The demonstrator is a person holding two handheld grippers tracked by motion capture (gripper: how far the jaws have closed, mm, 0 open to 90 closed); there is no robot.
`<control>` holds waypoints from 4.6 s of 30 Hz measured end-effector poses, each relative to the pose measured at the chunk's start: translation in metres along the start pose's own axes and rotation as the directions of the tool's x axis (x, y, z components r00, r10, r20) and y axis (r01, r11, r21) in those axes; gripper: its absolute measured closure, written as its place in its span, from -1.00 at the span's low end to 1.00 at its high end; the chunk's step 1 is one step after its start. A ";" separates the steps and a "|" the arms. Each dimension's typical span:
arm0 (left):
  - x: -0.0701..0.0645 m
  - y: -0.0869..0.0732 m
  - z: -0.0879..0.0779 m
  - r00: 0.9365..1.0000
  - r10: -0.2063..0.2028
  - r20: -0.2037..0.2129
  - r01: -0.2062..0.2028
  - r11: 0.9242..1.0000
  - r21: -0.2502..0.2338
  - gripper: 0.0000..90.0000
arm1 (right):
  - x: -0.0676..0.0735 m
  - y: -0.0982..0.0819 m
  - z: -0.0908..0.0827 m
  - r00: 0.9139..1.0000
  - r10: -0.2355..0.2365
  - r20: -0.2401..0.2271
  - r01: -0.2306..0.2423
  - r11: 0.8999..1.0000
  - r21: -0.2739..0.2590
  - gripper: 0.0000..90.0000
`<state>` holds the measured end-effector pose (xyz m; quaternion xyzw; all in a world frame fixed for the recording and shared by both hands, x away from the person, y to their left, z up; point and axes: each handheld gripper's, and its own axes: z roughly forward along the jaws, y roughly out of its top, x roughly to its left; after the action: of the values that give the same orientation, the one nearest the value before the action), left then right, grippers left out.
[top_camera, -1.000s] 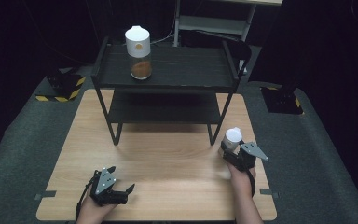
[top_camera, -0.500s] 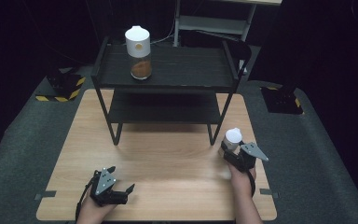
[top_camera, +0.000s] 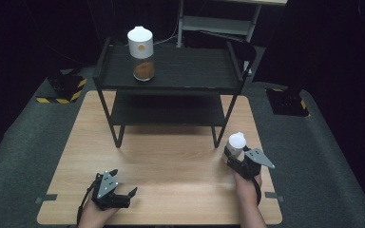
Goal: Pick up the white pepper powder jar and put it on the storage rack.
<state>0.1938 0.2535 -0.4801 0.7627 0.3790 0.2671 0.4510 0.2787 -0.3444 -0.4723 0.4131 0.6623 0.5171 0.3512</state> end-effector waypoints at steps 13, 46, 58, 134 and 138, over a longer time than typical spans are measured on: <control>0.006 -0.004 -0.002 0.999 -0.027 0.023 0.027 0.999 -0.020 -0.97 | 0.015 0.009 -0.019 0.999 -0.031 -0.014 0.031 1.000 -0.002 -0.32; 0.000 0.000 0.000 1.000 0.015 0.020 -0.015 1.000 -0.001 -0.96 | 0.036 0.077 -0.058 0.985 -0.086 -0.151 0.061 0.985 -0.160 -0.32; 0.000 -0.001 0.000 1.000 0.011 0.023 -0.011 1.000 -0.004 -0.96 | 0.041 0.103 -0.059 0.977 -0.092 -0.190 0.056 0.981 -0.187 -0.32; 0.007 -0.001 0.000 0.998 0.008 0.056 -0.008 1.000 -0.007 -0.96 | 0.057 0.244 -0.019 0.969 -0.126 -0.212 0.074 0.969 -0.237 -0.32; 0.007 -0.001 0.000 0.998 0.007 0.058 -0.007 1.000 -0.008 -0.96 | 0.059 0.252 -0.015 0.970 -0.128 -0.206 0.076 0.967 -0.242 -0.32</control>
<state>0.1978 0.2594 -0.4805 0.7697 0.3622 0.2479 0.4636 0.2868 -0.2655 -0.2256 0.2748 0.6525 0.6145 0.3481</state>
